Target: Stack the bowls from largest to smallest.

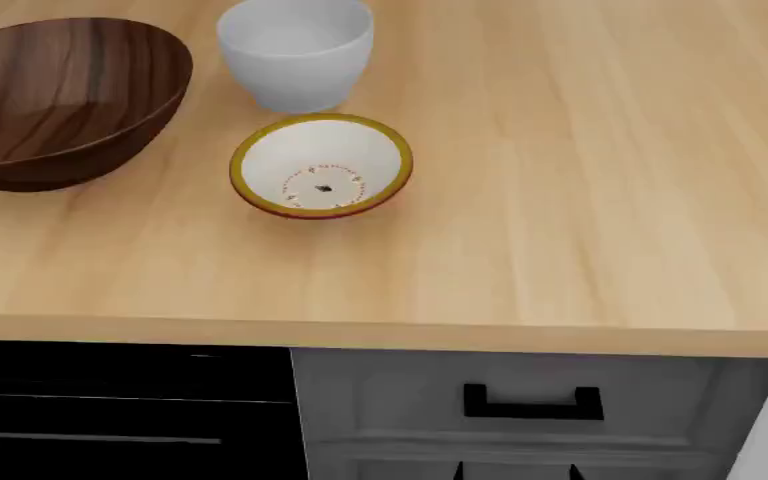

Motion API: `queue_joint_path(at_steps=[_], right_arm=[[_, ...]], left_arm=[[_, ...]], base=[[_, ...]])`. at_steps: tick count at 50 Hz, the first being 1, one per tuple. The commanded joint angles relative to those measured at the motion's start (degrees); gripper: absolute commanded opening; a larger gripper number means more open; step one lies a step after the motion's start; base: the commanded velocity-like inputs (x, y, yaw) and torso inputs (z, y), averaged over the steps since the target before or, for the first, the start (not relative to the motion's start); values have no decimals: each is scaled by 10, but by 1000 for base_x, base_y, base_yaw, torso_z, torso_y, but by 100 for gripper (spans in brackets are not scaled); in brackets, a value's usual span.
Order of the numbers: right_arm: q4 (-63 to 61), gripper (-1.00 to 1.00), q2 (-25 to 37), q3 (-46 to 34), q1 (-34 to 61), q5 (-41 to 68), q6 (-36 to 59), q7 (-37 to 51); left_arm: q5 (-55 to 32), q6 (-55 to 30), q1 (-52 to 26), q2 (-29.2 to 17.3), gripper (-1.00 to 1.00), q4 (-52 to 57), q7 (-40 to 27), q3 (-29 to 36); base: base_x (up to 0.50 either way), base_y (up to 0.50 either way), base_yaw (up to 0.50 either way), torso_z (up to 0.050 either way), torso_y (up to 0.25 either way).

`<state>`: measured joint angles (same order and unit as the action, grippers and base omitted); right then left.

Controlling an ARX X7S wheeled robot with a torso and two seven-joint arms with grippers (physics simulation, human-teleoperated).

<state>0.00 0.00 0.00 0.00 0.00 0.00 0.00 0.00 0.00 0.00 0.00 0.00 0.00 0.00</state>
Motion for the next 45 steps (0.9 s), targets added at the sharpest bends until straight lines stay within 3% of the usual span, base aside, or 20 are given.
queue_joint_path(at_steps=[1,14,15,16,32,37,40,42,45], right_arm=[[5,100,8,-11,1,8,-4,11],[3,100,28,-23,7,55,7,34],[45,100,199,-244,51,248,-141,256],[1,100,4,4,6,30,10,7],[-41,100,36,-37,11,46,72,47],[-187,100,56,-27,24,51,215,68],[-298,100,69,-18,47,60,320,77],[-383,100,82,-16,54,57,381,84],[-445,100,87,-7,62,68,443,88]], left_arm=[[-10,3,-1,-10,100,-4,-11,11],[-18,-9,1,-31,100,7,-39,39],[-86,62,-31,-120,100,-5,-148,155],[7,-7,3,-6,100,8,-10,11],[-37,-40,1,-31,100,25,-44,29],[-57,-220,8,-58,100,210,-49,22],[-98,-311,-15,-64,100,315,-49,-4],[-103,-423,-39,-80,100,407,-65,-2],[-100,-517,-63,-101,100,483,-76,15]], base=[[0,0,0,0,0],[0,0,0,0,0],[0,0,-7,0,0],[0,0,0,0,0],[0,0,0,0,0],[0,0,0,0,0],[0,0,0,0,0],[0,0,0,0,0],[0,0,0,0,0]])
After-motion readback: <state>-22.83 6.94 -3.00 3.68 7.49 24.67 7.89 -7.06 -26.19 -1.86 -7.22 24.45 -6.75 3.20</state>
